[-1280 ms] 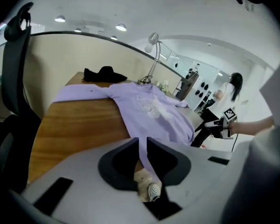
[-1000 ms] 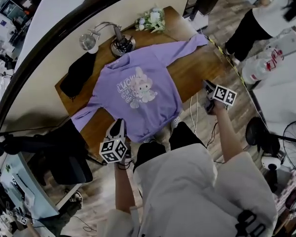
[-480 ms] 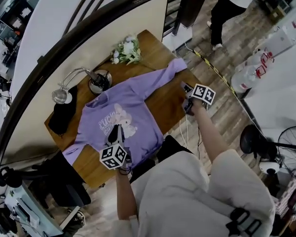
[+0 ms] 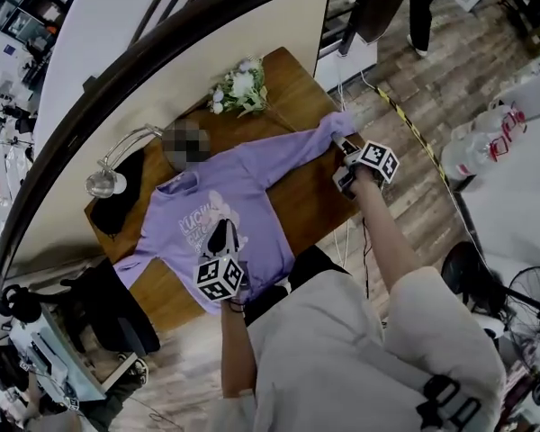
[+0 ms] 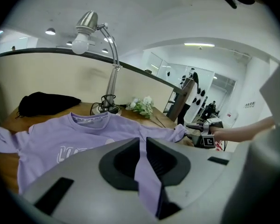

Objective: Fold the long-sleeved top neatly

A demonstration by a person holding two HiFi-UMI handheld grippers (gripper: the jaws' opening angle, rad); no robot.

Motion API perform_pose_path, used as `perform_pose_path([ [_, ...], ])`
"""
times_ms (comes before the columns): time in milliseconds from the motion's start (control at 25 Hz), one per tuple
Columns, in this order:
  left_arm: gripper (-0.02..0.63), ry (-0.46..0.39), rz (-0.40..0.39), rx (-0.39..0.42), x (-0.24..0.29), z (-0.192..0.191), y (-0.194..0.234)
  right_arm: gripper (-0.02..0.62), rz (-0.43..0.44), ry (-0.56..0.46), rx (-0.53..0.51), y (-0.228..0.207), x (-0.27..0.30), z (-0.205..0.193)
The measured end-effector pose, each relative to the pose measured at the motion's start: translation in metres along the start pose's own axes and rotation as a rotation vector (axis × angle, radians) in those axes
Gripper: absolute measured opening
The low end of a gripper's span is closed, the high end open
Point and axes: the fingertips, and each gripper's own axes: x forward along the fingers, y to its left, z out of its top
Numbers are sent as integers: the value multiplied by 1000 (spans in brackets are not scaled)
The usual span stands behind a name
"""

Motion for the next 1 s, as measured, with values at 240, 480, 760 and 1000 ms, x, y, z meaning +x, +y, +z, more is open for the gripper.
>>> perform_pose_path([
  [240, 55, -1, 70, -37, -10, -10, 10, 257, -124, -21, 49, -20, 20, 17],
  [480, 55, -4, 120, -65, -27, -23, 27, 26, -112, -76, 29, -15, 22, 31],
  [760, 54, -18, 139, -85, -42, -29, 49, 23, -14, -109, -347, 42, 3, 30],
  [1000, 54, -34, 130, -79, -62, -30, 67, 23, 12, -100, -819, 121, -17, -1],
])
